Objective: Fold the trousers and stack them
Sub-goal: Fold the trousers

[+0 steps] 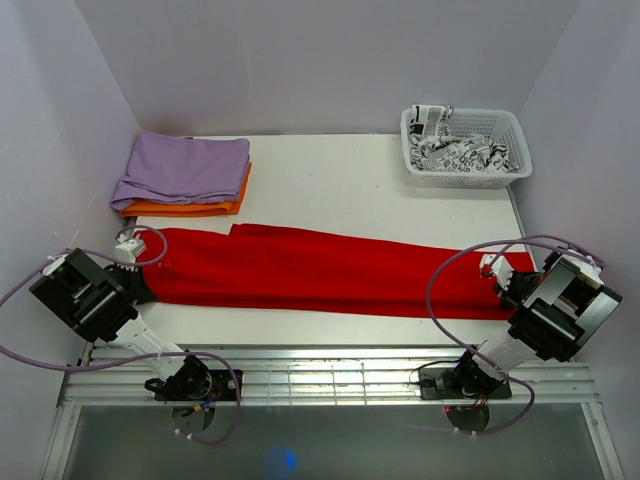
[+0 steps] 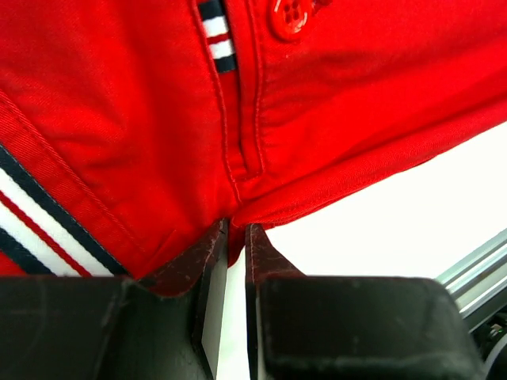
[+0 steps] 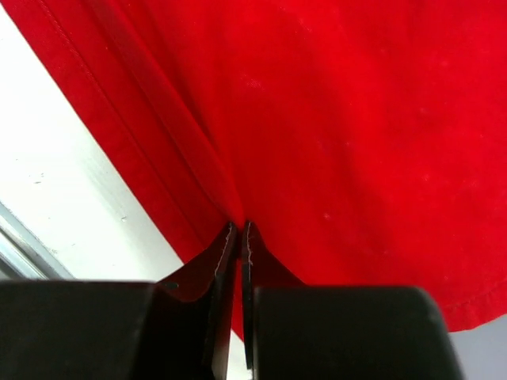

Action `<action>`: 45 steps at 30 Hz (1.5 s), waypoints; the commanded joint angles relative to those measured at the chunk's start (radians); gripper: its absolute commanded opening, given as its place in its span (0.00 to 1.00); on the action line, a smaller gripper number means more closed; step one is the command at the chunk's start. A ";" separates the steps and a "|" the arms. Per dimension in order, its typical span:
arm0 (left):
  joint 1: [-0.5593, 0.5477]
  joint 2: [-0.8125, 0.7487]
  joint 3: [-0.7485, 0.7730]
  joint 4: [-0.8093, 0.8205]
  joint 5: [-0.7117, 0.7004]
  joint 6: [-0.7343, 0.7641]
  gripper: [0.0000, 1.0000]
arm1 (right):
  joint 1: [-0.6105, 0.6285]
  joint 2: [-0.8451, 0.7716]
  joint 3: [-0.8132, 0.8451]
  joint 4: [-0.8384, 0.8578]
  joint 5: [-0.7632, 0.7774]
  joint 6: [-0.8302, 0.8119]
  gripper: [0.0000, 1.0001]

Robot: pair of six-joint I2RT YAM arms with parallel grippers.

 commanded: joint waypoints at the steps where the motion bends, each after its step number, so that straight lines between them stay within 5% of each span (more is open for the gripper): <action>1: 0.011 0.079 0.005 0.324 -0.249 -0.033 0.00 | 0.017 0.027 -0.021 0.325 0.184 0.030 0.08; 5: 0.014 0.067 0.000 0.352 -0.277 -0.053 0.02 | 0.025 0.047 0.039 0.295 0.184 0.065 0.08; 8: 0.031 0.029 0.038 0.306 -0.237 -0.004 0.18 | 0.010 0.047 0.105 0.217 0.188 0.056 0.18; 11: 0.052 -0.025 0.122 0.139 -0.125 0.056 0.60 | -0.019 0.018 0.201 0.070 0.129 0.025 0.51; 12: 0.060 -0.054 0.196 0.015 -0.088 0.084 0.98 | -0.029 0.006 0.225 0.036 0.088 0.021 0.61; 15: 0.065 -0.102 0.314 -0.197 0.015 0.199 0.98 | -0.033 -0.042 0.330 -0.133 0.020 -0.010 0.82; 16: 0.065 -0.137 0.340 -0.248 0.038 0.225 0.98 | -0.033 -0.049 0.356 -0.177 0.004 -0.024 0.97; 19: 0.066 -0.207 0.411 -0.400 0.120 0.325 0.98 | -0.033 -0.074 0.441 -0.308 -0.051 -0.031 0.96; 24: 0.054 -0.291 0.367 -0.379 0.186 0.308 0.98 | -0.004 -0.039 0.486 -0.339 -0.082 0.096 1.00; 27: 0.043 -0.256 0.353 -0.270 0.219 0.114 0.97 | 0.042 0.027 0.484 -0.334 -0.092 0.252 0.84; 31: 0.013 -0.160 0.368 -0.184 0.242 -0.078 0.80 | 0.144 0.036 0.411 -0.238 -0.117 0.470 0.68; 39: -0.173 -0.110 0.181 0.172 -0.011 -0.424 0.73 | 0.425 0.032 0.161 0.023 -0.041 0.803 0.62; 45: -0.245 -0.044 0.046 0.186 -0.161 -0.447 0.65 | 0.409 0.110 0.044 0.186 0.216 0.739 0.56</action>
